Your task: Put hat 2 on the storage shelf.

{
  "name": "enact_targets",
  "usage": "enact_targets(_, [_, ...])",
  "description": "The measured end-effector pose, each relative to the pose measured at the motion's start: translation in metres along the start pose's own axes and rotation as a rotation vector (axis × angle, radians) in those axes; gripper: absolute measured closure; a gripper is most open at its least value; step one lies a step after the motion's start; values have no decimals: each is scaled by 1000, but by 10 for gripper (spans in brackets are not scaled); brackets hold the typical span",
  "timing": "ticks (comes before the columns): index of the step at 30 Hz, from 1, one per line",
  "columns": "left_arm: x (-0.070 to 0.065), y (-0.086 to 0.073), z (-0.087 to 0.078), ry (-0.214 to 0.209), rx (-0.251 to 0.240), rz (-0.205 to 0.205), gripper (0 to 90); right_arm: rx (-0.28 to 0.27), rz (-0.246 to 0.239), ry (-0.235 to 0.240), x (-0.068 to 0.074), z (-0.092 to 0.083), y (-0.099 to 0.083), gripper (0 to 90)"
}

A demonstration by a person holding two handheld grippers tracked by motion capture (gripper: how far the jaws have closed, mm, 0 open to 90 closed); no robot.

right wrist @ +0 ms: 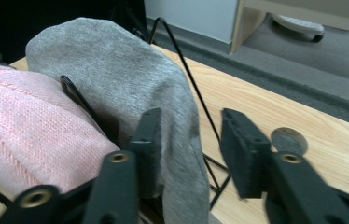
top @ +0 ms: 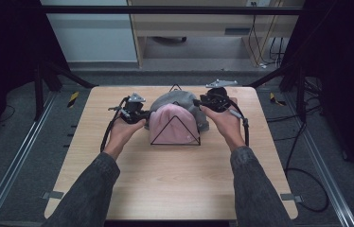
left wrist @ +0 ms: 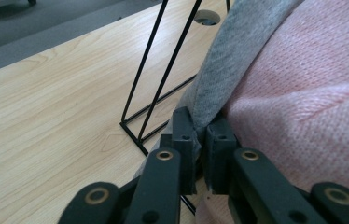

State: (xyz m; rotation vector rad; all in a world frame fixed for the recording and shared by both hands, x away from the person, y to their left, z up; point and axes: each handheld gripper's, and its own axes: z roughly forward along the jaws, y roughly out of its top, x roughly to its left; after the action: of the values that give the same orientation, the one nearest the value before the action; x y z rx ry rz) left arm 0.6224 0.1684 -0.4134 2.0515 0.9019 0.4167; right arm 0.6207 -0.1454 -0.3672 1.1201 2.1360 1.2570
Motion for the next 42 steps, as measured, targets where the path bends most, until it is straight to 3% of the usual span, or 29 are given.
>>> enact_targets(4, [-2, -1, -2, 14, 5, 16, 800, -9, 12, -11, -2, -10, -1, 459])
enact_targets(7, [-5, 0, -11, 50, 1, 44, 710, -27, 16, -24, -1, -19, -3, 401])
enact_targets(13, [-7, 0, -35, 94, -1, 84, 434, -39, 27, -44, -3, -38, -5, 282])
enact_targets(16, [-9, 0, -45, 72, -1, 69, 308, -31, 50, -62, -7, -44, -7, 221])
enact_targets(18, [-12, 0, -51, 62, 7, 81, 246, -21, 58, -79, -9, -47, -8, 197])
enact_targets(23, [-18, -4, -63, 19, 17, 80, 113, -19, 78, -78, -10, -57, -13, 136])
enact_targets(30, [-25, -23, -78, -17, 5, 91, 65, -28, 69, -73, -13, -76, -30, 92])
enact_targets(33, [-27, -36, -82, -17, 23, 95, 62, -19, 50, -79, -13, -87, -42, 88])
enact_targets(37, [-27, -50, -85, -21, 49, 105, 62, -13, 61, -84, -18, -100, -61, 90])
enact_targets(42, [-29, -67, -88, -27, 83, 113, 62, 34, 65, -115, -25, -106, -90, 120])
